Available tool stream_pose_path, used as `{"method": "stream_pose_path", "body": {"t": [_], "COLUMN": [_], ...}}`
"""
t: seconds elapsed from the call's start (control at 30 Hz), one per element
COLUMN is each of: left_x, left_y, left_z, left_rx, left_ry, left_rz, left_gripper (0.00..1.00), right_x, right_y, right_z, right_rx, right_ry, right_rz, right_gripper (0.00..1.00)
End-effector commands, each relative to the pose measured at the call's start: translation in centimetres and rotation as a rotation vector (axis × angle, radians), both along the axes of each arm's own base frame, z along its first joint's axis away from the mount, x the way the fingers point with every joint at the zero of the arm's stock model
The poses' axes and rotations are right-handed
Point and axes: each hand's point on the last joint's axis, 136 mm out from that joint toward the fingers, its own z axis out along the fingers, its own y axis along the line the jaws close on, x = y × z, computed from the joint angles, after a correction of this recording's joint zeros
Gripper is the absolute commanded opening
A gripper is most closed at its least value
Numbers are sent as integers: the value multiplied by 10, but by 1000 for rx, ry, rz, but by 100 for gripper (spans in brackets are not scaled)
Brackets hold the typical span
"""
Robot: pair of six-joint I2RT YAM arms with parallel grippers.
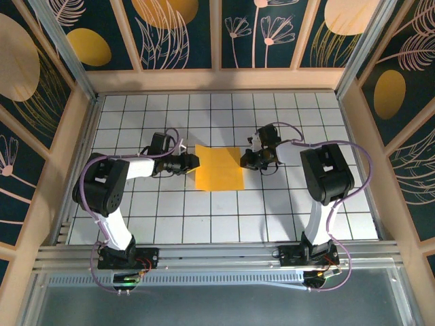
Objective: Fold a paper plane with a square sheet of paper (fold left side to right side)
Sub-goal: First fold in half a square sheet of paper at the center of the table.
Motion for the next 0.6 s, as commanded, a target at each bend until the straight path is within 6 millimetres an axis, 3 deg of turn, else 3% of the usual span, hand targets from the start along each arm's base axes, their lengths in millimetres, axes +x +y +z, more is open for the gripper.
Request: {"method": "stream_pose_path", "body": {"t": [0.0, 0.3, 0.37, 0.4, 0.57], "left_x": [7, 8, 3, 10, 13], "left_y": [-21, -61, -68, -76, -88], "left_z": [37, 39, 28, 35, 26], "left_rx": [-126, -165, -155, -161, -138], "left_ry": [-66, -65, -36, -59, -55], "left_rz": [-43, -140, -155, -164, -177], "left_gripper": [34, 48, 48, 47, 41], "right_x": [-13, -12, -12, -12, -13], "right_y": [-7, -3, -1, 2, 7], "right_z": [-23, -18, -15, -13, -4], "right_rx": [-67, -30, -7, 9, 60], "right_ry": [42, 22, 14, 13, -3], "right_rz": [8, 8, 8, 11, 11], "right_gripper": [0, 0, 0, 0, 0]}}
